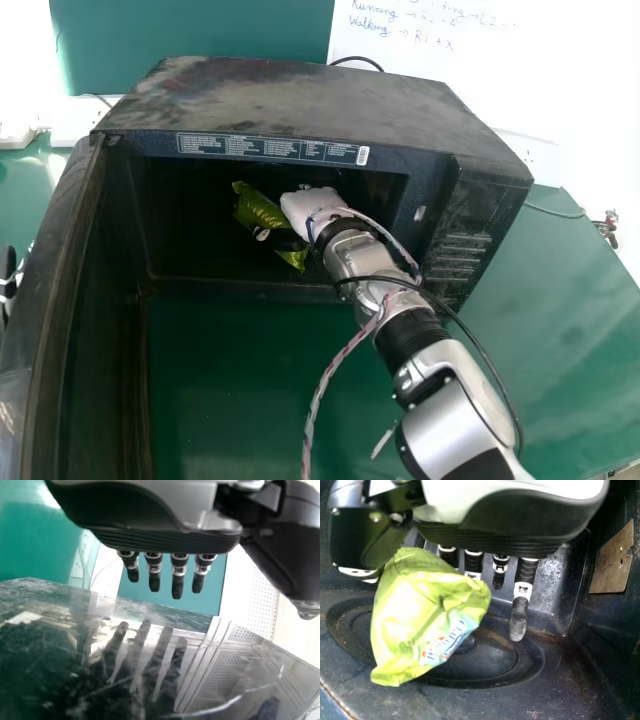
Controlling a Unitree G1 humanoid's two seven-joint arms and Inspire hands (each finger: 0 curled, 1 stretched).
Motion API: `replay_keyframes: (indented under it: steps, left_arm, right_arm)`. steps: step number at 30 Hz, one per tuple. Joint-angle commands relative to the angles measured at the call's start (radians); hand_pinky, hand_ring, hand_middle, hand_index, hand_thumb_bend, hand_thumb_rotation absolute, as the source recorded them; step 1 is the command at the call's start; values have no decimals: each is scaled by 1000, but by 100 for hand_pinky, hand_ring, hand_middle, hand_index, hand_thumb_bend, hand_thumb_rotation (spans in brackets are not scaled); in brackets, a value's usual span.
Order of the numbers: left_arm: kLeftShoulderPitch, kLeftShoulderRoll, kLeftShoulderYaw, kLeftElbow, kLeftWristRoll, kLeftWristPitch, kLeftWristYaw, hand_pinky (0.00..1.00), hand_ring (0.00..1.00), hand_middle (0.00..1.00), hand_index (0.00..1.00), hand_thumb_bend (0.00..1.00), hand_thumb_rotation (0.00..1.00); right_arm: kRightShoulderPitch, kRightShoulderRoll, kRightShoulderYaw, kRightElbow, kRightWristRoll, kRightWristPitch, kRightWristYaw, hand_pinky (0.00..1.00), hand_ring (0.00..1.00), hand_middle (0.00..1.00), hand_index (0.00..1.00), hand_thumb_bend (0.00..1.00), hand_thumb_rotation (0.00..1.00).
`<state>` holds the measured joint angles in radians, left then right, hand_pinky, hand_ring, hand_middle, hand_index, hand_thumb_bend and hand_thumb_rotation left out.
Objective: Put biscuit inside oven
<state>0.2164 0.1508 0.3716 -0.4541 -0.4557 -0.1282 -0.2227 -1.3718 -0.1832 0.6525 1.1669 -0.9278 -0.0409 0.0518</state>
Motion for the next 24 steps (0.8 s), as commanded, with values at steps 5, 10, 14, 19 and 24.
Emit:
replay_keyframes:
  steps: [5,10,14,19,24]
  left_arm:
    - [19,-6,-3,-27,-10,8,9,100,100,97,100,100,96]
    - [23,-5,-5,-34,-11,11,12,100,100,97,100,100,96]
    - [19,-3,-3,-26,-5,7,12,100,100,96,100,100,97]
    - [16,0,-1,-20,-7,6,9,100,100,97,100,100,97]
    - [15,0,-1,-19,-11,9,10,100,100,96,100,100,96]
  right_arm:
    - [-39,22,-1,21,25,11,-23,35,47,57,49,52,15]
    - [-45,20,8,33,21,6,-31,35,48,57,49,52,15]
    - [-50,17,5,36,28,4,-26,34,46,56,49,52,15]
    - [-52,15,11,35,25,7,-25,35,46,56,49,52,15]
    - [-48,15,5,30,33,12,-24,35,47,57,60,87,25]
